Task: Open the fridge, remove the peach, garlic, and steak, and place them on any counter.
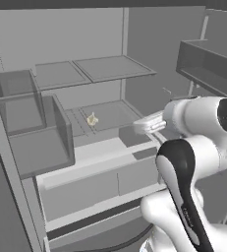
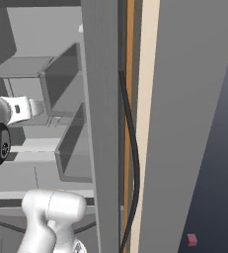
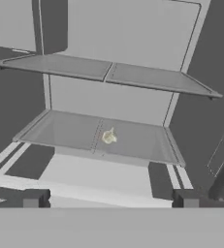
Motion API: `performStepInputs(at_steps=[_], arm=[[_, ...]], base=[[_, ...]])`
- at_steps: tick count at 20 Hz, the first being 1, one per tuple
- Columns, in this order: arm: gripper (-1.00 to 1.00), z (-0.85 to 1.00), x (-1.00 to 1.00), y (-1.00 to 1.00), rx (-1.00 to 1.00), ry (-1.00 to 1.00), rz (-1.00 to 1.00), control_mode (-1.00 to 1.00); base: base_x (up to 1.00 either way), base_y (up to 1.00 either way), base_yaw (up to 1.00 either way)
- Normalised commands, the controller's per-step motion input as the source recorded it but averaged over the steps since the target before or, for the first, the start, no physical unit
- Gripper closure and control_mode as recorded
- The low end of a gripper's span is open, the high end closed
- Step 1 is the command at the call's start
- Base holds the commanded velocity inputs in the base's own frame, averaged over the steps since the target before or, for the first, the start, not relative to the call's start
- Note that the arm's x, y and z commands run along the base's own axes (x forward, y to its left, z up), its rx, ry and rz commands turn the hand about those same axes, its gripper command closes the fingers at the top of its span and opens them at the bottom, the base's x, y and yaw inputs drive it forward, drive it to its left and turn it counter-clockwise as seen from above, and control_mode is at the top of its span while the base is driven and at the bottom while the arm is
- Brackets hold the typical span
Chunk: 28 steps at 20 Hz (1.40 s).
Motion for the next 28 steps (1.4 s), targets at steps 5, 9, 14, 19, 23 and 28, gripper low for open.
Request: performStepInputs(at_steps=[5,9,14,19,23,28], arm=[[-1.00,-0.35,0.97,0.31,-0.10,0.34,-0.09,-1.00],[-1.00,-0.56,0.69,0.08,-0.05,0.25,-0.08,-1.00],[-1.00,-0.69,0.36,0.00,0.05,-0.03,0.00,-1.00],[-1.00,-0.47,0.60,0.08,0.04,-0.01,0.00,-1.00],[-1.00,-0.23,0.71,0.39,0.01,0.01,0.00,-1.00],[-1.00,-0.21,0.73,0.31,0.00,0.02,0.00,-1.00]], base=[[0.00,0.00,0.00],[0.00,0.00,0.00],[0.00,0.00,0.00],[0.00,0.00,0.00],[0.00,0.00,0.00],[0.00,0.00,0.00]])
